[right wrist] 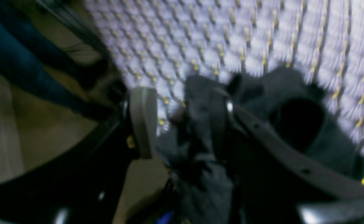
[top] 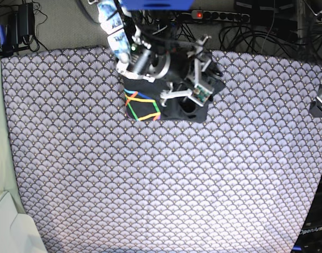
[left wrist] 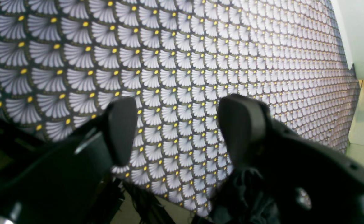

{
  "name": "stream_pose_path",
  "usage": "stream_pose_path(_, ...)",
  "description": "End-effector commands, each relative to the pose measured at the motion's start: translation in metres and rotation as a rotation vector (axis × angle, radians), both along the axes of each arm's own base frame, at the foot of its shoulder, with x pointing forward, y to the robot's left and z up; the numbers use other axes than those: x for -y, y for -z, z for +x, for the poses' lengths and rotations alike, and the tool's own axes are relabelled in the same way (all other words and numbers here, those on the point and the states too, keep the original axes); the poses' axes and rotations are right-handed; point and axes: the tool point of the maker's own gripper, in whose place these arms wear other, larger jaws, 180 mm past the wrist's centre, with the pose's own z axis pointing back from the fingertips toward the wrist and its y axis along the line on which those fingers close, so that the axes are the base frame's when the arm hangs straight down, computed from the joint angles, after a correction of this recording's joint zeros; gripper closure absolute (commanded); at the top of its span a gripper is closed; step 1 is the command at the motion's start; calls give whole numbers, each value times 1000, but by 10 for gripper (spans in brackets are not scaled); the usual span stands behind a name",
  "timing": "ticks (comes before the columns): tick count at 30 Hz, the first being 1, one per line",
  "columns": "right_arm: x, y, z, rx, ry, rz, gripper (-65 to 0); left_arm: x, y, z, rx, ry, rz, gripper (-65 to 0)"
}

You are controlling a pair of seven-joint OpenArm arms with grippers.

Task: Fold the T-shirt properly
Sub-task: 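Press and adjust the folded bundle with the right gripper, then release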

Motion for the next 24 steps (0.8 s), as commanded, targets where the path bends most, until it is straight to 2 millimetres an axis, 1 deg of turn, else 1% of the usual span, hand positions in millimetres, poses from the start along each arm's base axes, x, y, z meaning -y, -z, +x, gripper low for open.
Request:
stream_pose_path(1,-3,-19,6,47,7,48,-282,0,-12,5,32,-17,-37,-431)
stream_pose_path(2,-1,-23,8,61,13,49,-282,0,-12,5,32,-17,-37,-431)
stream_pose_path(4,15,-20,13,80,33,19,-276,0,-12,4,30,-17,-37,-431)
stream_pose_path(5,23,-18,17,88,47,4,-266,0,-12,4,30,-17,-37,-431)
stream_pose_path(7,45,-10,29,86,101,-33,-235,0,-12,4,29,-18,-38,-431)
stream_pose_path(9,70,-3,42,78,172,-62,-179,0,-11,4,29,-18,-41,-431)
stream_pose_path(11,87,0,50,74,225,-75,-105,1,-10,4,29,-19,-43,-431)
stream_pose_path(12,92,1,52,72,240,-79,-66,1,-10,4,29,-19,-45,-431)
stream_pose_path(15,91,11,54,46,237,-86,-1,3,-10,4,31,-15,-49,-431)
stream_pose_path(17,85,26,54,-1,224,-91,0,3,-10,4,32,-17,-51,-431)
stream_pose_path(19,72,41,52,-56,200,-87,0,2,-7,0,18,-18,-49,-431)
stream_pose_path(21,67,52,51,-91,188,-94,0,3,-6,-2,14,-15,-45,-431)
stream_pose_path(24,47,55,50,-109,143,-81,0,2,-1,-8,-8,-19,-47,-431)
